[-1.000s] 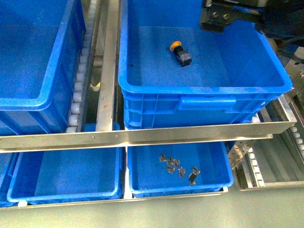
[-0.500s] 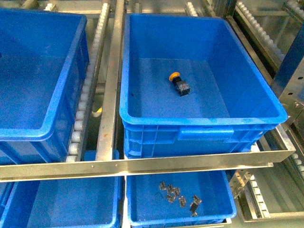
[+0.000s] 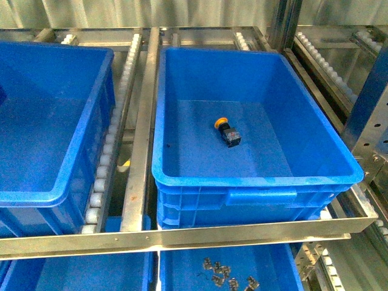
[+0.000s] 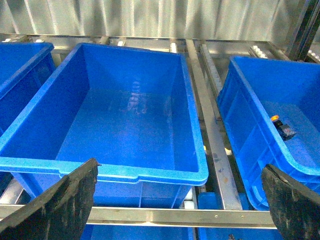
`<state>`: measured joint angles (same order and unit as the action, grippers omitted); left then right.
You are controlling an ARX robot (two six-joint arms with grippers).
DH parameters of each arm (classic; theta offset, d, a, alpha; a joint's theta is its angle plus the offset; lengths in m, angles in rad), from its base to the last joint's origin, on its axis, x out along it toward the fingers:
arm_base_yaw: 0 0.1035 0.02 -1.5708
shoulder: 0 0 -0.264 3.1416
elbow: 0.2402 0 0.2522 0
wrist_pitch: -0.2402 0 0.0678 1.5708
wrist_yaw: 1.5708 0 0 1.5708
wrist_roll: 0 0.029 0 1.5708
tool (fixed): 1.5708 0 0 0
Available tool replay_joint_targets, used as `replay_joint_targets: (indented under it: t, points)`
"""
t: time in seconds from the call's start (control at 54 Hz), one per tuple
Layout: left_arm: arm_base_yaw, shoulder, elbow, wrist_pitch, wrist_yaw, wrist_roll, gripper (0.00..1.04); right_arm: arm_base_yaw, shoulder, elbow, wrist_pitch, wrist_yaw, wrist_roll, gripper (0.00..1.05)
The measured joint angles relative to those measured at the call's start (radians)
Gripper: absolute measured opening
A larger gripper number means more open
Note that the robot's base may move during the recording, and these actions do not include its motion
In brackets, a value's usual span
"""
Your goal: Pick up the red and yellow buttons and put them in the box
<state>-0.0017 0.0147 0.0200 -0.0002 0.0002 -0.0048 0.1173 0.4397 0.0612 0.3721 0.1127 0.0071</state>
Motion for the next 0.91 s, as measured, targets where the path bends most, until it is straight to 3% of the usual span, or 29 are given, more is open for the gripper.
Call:
replay_joint_targets:
  t: [0.074, 0.167, 0.703, 0.796, 0.907]
  points:
    - [0.0, 0.0, 0.0, 0.0, 0.0, 0.0, 0.97, -0.075, -0.039, -0.011, -0.029, -0.1, -0.001, 0.03]
    - [0.0, 0.0, 0.0, 0.0, 0.0, 0.0, 0.97, -0.113, -0.077, -0.021, -0.055, -0.105, -0.001, 0.03]
    - [0.0, 0.0, 0.0, 0.0, 0.0, 0.0, 0.97, -0.116, -0.261, -0.041, -0.193, -0.111, -0.002, 0.03]
    - [0.0, 0.0, 0.0, 0.0, 0.0, 0.0, 0.97, -0.116, -0.38, -0.04, -0.347, -0.113, -0.001, 0.03]
    - [0.0, 0.0, 0.0, 0.0, 0.0, 0.0, 0.97, -0.116, -0.435, -0.04, -0.368, -0.111, -0.002, 0.03]
